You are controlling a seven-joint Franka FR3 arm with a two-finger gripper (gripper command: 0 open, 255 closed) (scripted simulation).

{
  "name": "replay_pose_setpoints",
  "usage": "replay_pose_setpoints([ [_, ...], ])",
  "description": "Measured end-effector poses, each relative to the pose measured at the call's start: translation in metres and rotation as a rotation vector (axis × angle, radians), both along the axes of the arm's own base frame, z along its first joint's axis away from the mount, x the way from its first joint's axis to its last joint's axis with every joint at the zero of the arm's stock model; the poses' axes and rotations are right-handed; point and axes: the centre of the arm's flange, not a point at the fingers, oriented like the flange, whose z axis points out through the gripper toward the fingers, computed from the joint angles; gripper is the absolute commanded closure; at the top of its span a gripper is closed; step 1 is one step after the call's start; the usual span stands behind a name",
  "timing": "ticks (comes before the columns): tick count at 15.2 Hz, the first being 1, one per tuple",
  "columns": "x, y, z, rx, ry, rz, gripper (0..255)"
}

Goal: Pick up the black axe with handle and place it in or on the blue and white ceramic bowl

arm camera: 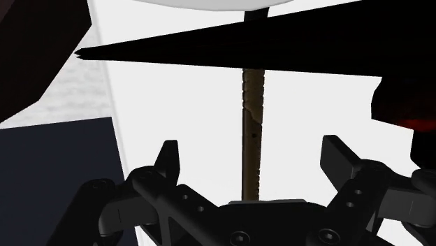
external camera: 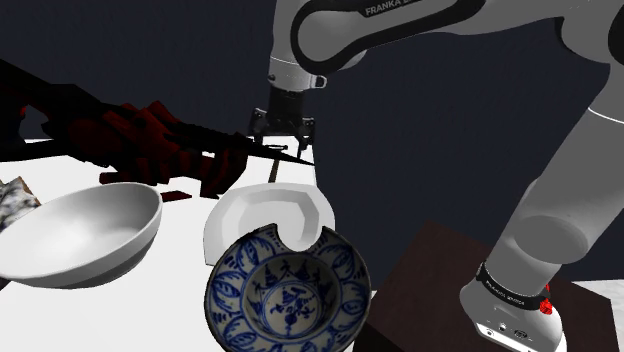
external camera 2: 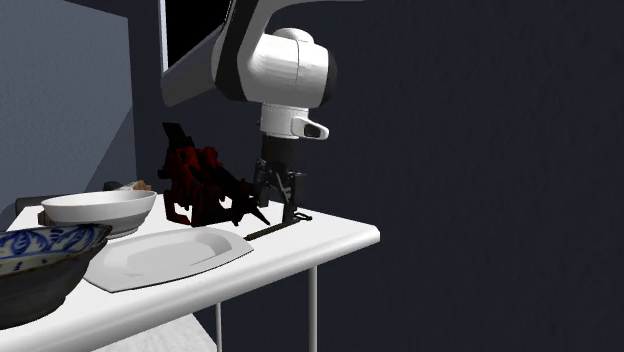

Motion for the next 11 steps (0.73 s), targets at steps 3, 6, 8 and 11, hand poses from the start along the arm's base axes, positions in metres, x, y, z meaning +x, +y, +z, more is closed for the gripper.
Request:
replay_pose_setpoints([
  [3,0.005,0.004,-0.012,0.003,-0.003,-0.014,0],
  [6,0.007,0.007,-0.028,0.004,-0.003,-0.016,0],
  [8,0.009,0.008,-0.033,0.004,-0.003,-0.016,0],
  [11,0.009,0.008,-0.035,0.004,-0.004,-0.016,0],
])
